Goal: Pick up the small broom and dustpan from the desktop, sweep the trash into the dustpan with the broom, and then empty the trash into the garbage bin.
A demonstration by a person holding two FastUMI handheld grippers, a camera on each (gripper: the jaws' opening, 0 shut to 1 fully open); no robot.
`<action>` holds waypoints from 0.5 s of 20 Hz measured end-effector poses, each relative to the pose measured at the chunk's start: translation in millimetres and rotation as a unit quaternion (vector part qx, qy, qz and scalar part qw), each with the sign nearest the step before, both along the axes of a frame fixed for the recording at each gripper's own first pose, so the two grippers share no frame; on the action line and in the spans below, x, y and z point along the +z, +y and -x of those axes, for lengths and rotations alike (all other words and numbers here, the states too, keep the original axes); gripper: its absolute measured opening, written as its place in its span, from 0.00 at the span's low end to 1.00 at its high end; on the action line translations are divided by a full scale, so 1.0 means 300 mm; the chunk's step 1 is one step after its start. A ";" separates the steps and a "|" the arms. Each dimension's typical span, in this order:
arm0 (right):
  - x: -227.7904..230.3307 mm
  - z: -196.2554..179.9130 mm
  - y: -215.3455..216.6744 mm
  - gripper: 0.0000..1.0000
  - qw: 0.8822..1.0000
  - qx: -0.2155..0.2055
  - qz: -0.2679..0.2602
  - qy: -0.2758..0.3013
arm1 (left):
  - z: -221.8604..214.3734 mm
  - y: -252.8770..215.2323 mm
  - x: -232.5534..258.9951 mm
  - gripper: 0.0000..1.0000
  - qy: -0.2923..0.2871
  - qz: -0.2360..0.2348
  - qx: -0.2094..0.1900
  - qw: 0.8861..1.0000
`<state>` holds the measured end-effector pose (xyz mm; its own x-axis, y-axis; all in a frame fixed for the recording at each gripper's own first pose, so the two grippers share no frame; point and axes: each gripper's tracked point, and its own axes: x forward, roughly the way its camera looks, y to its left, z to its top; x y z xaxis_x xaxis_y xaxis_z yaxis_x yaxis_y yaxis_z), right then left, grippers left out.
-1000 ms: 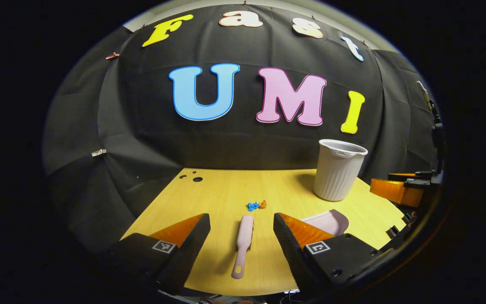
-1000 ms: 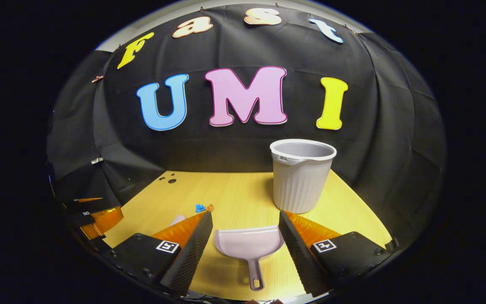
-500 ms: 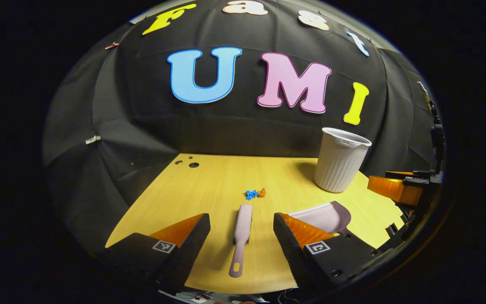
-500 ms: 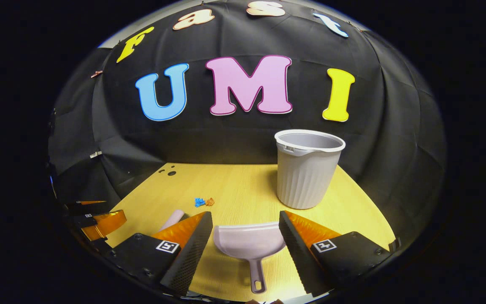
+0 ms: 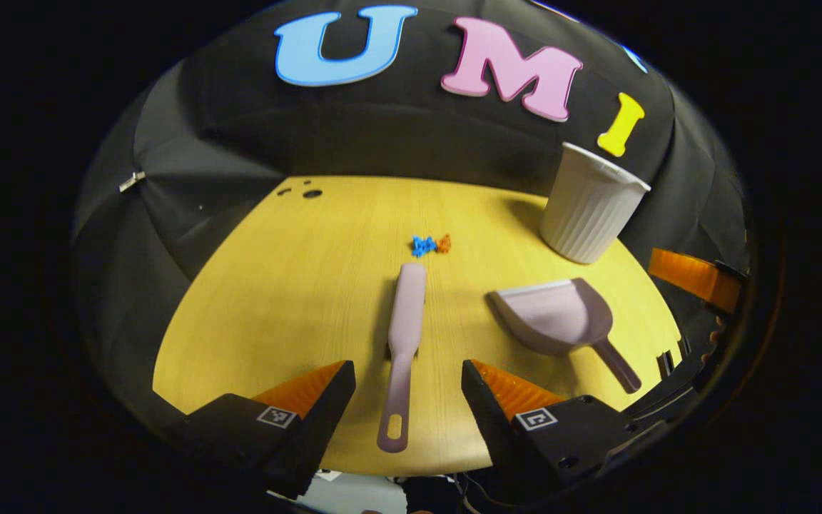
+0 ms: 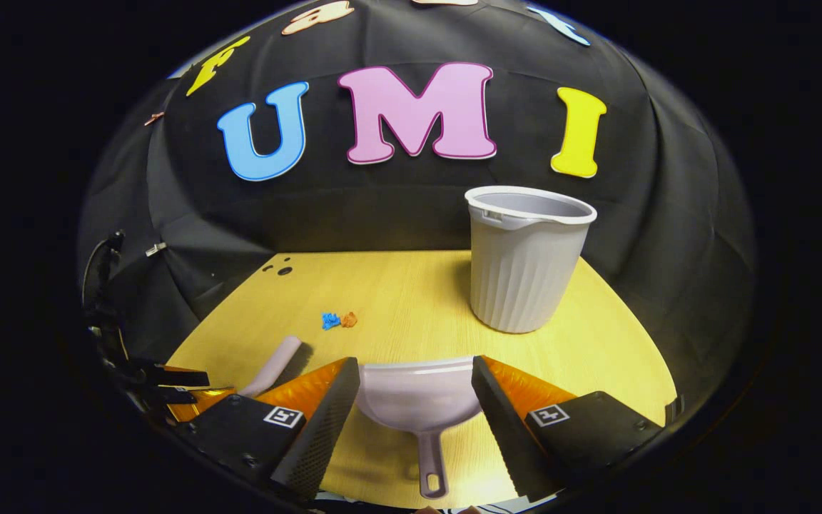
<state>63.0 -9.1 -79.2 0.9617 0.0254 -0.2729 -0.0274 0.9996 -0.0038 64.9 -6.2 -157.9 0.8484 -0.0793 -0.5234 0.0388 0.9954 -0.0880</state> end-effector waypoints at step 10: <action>-0.225 -0.034 -0.049 0.99 0.996 -0.003 -0.010 0.088 | -0.136 0.003 -0.181 0.95 0.131 -0.049 -0.024 0.990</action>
<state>73.3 -23.7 -146.7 0.8995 0.0272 -0.4360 -0.0206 0.9996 0.0198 105.7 -5.3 -212.3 0.6788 -0.0534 -0.7324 0.0739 0.9973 -0.0042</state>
